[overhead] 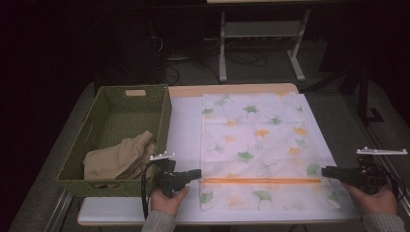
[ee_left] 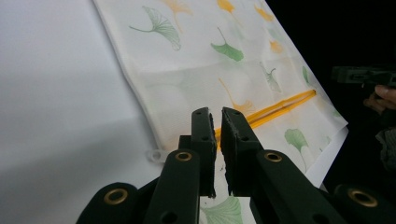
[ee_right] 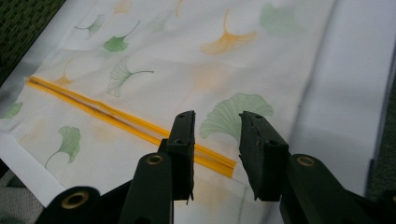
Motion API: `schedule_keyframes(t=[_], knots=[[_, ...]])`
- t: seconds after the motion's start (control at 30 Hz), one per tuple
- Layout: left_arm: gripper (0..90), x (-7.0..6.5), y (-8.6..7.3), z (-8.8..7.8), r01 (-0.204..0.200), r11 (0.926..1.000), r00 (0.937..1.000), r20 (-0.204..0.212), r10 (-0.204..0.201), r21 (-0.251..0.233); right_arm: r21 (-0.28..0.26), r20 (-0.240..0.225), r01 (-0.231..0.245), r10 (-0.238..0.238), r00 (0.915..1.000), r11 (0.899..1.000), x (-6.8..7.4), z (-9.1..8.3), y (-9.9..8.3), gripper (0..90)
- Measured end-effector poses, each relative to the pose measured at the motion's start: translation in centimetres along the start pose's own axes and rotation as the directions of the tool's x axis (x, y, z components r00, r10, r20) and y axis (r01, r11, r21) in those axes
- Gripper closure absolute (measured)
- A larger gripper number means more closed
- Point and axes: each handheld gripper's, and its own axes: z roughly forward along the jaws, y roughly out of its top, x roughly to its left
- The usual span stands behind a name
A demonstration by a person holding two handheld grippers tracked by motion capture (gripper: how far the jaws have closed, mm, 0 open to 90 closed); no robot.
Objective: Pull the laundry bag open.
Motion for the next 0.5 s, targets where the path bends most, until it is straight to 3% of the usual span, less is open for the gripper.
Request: schedule_keyframes(t=[0.17, 0.5], knots=[[80.0, -0.2, 0.1, 0.2, -0.001, 1.0000, 0.9999, 0.013, 0.000, 0.004, -0.003, -0.013, 0.018, -0.018, 0.9997, 1.000, 0.7, 0.3, 0.3, 62.1], [72.2, -1.1, 1.0, 0.4, -0.009, 0.9998, 0.9986, 0.053, 0.008, 0.019, 0.009, -0.037, 0.099, -0.099, 0.9944, 0.995, 2.8, 1.8, 1.2, 48.6]])
